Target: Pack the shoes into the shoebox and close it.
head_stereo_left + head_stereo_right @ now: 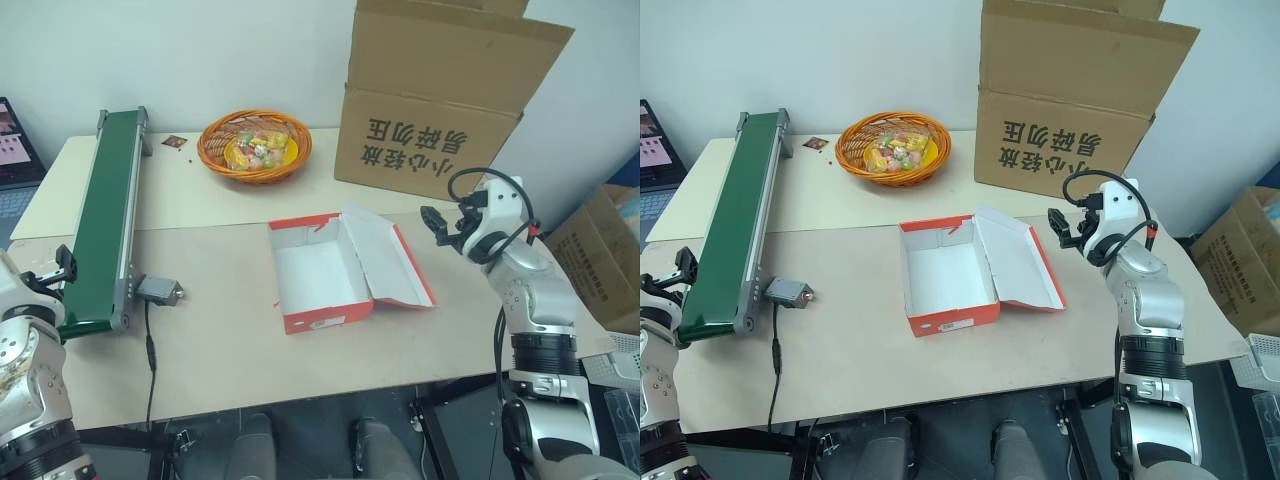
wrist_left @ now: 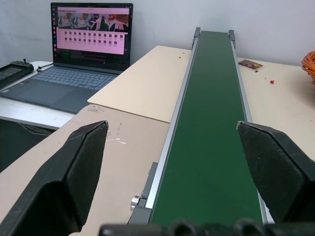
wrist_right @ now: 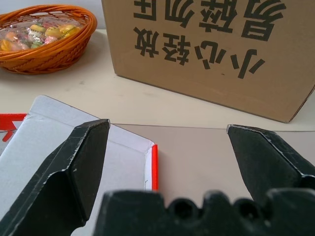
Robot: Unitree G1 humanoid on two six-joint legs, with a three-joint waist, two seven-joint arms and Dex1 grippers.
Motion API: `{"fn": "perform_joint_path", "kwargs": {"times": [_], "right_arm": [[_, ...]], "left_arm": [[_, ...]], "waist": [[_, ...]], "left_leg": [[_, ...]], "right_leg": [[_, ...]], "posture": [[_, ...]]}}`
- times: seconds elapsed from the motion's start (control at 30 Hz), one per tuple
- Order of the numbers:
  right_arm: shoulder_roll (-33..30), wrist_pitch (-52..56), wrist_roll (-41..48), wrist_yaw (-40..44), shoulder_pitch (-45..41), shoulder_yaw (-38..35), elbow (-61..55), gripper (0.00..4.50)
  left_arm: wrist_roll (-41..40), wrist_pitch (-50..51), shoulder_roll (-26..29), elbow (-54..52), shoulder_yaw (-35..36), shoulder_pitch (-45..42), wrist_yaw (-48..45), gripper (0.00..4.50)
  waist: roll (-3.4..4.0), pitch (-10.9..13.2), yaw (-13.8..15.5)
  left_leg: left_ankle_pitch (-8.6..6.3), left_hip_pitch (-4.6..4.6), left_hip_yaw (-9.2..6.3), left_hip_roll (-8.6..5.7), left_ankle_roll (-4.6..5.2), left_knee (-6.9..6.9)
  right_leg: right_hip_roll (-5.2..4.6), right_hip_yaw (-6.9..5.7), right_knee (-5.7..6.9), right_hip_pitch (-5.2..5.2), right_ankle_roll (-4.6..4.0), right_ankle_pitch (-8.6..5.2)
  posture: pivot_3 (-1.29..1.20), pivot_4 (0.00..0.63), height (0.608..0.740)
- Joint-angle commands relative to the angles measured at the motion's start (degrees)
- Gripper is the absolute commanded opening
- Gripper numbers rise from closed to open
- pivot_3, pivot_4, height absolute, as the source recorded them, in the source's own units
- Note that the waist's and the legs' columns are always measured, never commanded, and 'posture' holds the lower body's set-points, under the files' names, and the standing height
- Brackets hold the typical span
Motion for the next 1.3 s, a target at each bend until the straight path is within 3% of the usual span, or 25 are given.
{"fn": "perform_joint_path", "kwargs": {"times": [0.03, 0.23, 0.4, 0.57, 0.9, 1.3], "right_arm": [[0.3, -1.8, 0.0, 2.3, -3.1, 1.8, -0.8, 4.47], [3.4, -1.5, 4.3, 28.0, -14.4, 17.4, -0.5, 4.47], [7.1, -0.1, 9.4, 40.3, -16.9, 24.5, -5.0, 4.47], [10.5, -2.1, 5.9, 38.8, -16.0, 27.7, -3.5, 4.47], [15.5, -3.8, 2.3, 30.3, -16.3, 25.7, 0.5, 4.47], [15.9, -3.9, 2.0, 29.6, -16.2, 25.2, 1.2, 4.47]], "left_arm": [[-0.9, 0.1, 1.2, -1.7, -0.2, -1.6, -0.9, 4.50], [-1.3, 0.6, 0.3, -2.6, -3.0, -3.2, -3.4, 4.50], [-1.5, 0.7, 0.0, -4.8, -5.8, -2.5, -5.5, 4.50], [-2.2, 1.3, -0.6, -7.7, -5.9, -1.8, -5.2, 4.50], [-4.3, 4.7, 0.1, -12.7, -4.1, 2.0, -6.2, 4.50], [-7.0, 7.6, 1.1, -14.1, -3.2, 3.4, -8.5, 4.50]], "waist": [[0.00, 0.0, 0.0], [0.02, 0.0, -1.4], [-0.01, 0.0, -0.9], [-0.01, 0.0, -0.1], [-0.01, 0.0, -0.1], [-0.01, 0.0, -0.1]], "left_leg": [[0.00, 0.00, 0.00, 0.00, 0.00, 0.00], [0.01, 0.12, -0.02, 0.04, 0.01, -0.09], [0.15, 0.08, -0.04, 0.02, 0.26, -0.08], [-0.10, 0.07, -0.04, 0.03, -0.17, -0.05], [-0.08, 0.08, -0.03, 0.05, -0.24, -0.09], [-0.09, 0.08, -0.03, 0.05, -0.24, -0.06]], "right_leg": [[0.00, 0.00, 0.00, 0.00, 0.00, 0.00], [0.08, 0.01, 0.10, -0.03, 0.02, 0.00], [0.05, 0.00, 0.18, -0.01, 0.12, 0.12], [0.04, -0.06, 0.20, -0.07, -0.24, 0.06], [0.03, -0.09, 0.22, -0.12, -0.40, 0.07], [0.02, -0.08, 0.40, -0.17, -0.41, 0.00]], "posture": [[0.00, 0.150, 0.709], [0.00, 0.150, 0.709], [0.00, 0.150, 0.709], [0.00, 0.150, 0.709], [0.00, 0.150, 0.709], [0.00, 0.150, 0.709]]}}
